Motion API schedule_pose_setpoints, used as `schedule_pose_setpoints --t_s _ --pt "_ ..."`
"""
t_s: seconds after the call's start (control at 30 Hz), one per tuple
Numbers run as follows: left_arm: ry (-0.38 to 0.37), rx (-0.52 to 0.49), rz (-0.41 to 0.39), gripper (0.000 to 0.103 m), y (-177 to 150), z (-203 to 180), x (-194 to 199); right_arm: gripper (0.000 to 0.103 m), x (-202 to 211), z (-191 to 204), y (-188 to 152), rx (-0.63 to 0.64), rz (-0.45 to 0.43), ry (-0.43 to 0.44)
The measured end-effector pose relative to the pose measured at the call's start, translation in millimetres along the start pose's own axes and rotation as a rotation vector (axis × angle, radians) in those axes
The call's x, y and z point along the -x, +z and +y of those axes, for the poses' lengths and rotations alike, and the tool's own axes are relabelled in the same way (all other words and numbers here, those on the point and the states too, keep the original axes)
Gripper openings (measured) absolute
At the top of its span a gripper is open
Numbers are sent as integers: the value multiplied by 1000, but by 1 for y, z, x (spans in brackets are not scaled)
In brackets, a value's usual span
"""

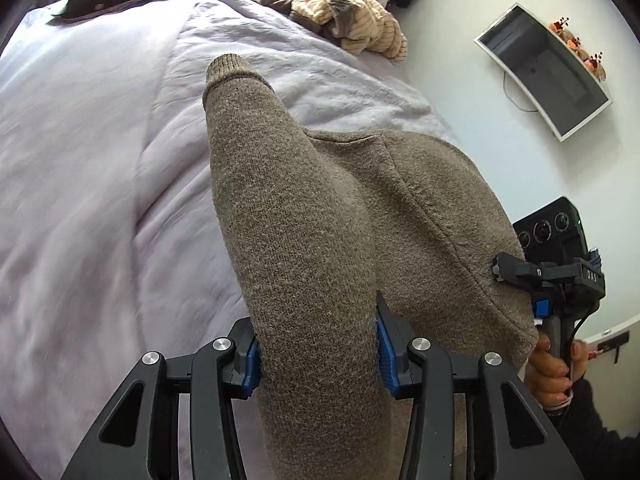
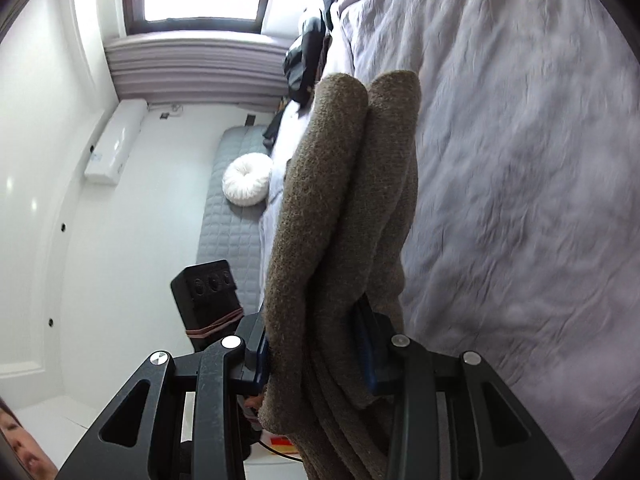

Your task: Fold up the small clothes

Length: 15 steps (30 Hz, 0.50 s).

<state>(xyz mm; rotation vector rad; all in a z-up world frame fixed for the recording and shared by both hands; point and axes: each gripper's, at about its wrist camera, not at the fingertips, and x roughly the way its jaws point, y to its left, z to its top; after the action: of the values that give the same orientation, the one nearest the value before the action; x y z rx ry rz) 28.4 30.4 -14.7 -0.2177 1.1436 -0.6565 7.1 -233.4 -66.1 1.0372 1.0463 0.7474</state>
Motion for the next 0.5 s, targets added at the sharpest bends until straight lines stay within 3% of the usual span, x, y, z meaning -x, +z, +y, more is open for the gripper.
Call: schedule_pose_setpoints --t_s 0.07,0.2,0.27,0.43,0.5 --pt "50 21 8 47 -16 13 -3 38 -10 -7 -2 6 1 -99" --pt "212 94 12 48 -43 40 -9 40 -7 -16 -4 3 -33 -409" --pt "215 118 -32 50 -50 49 1 40 0 -8 -9 52 -51 -515" --pt "360 74 -143 51 -51 44 25 34 8 25 -27 156 -97 -582" --pt "357 63 -164 51 -51 39 31 32 3 37 -32 214 -90 -591"
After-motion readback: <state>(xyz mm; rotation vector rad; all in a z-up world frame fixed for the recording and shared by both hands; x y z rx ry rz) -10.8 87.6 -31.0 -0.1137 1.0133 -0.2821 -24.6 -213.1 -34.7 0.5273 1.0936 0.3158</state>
